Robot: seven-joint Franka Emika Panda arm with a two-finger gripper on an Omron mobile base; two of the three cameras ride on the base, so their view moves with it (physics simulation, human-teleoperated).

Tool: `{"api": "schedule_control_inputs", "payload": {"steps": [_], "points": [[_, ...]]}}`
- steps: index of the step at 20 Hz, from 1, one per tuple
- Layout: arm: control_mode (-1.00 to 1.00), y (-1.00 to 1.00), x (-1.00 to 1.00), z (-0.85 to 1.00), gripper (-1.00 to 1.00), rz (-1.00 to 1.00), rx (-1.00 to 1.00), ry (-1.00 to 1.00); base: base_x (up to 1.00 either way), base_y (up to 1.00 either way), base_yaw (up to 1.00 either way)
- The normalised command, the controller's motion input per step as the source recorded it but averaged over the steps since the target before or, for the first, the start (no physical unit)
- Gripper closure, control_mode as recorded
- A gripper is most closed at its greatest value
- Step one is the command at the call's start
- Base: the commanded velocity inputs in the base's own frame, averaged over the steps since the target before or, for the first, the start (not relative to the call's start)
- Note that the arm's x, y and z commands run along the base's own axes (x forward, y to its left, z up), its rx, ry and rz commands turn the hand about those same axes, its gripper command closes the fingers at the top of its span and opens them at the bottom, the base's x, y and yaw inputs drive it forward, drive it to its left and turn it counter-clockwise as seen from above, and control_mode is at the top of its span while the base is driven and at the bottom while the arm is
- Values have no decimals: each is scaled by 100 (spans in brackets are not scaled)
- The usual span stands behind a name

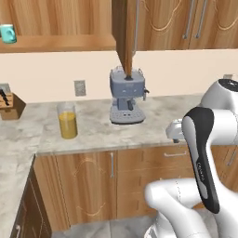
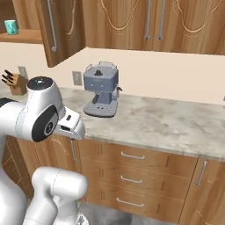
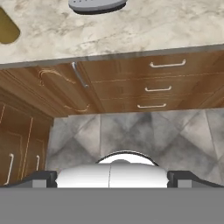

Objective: There is a tray on the dining counter. Grab the cup, mug, and pitcher and place them on the tray. The pitcher may be placed next to the tray if it cannot fit the tray.

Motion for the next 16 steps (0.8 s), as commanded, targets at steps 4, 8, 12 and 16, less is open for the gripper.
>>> {"api": "schedule_control_inputs", "payload": {"steps": [4, 8, 12, 16], "points": [[100, 0, 0, 0, -100, 0, 0, 0, 66, 37, 0], [100, 0, 0, 0, -100, 0, 0, 0, 44, 56, 0], [100, 0, 0, 0, -100, 0, 0, 0, 23, 58, 0], [100, 0, 0, 0, -100, 0, 0, 0, 27, 52, 0]]}}
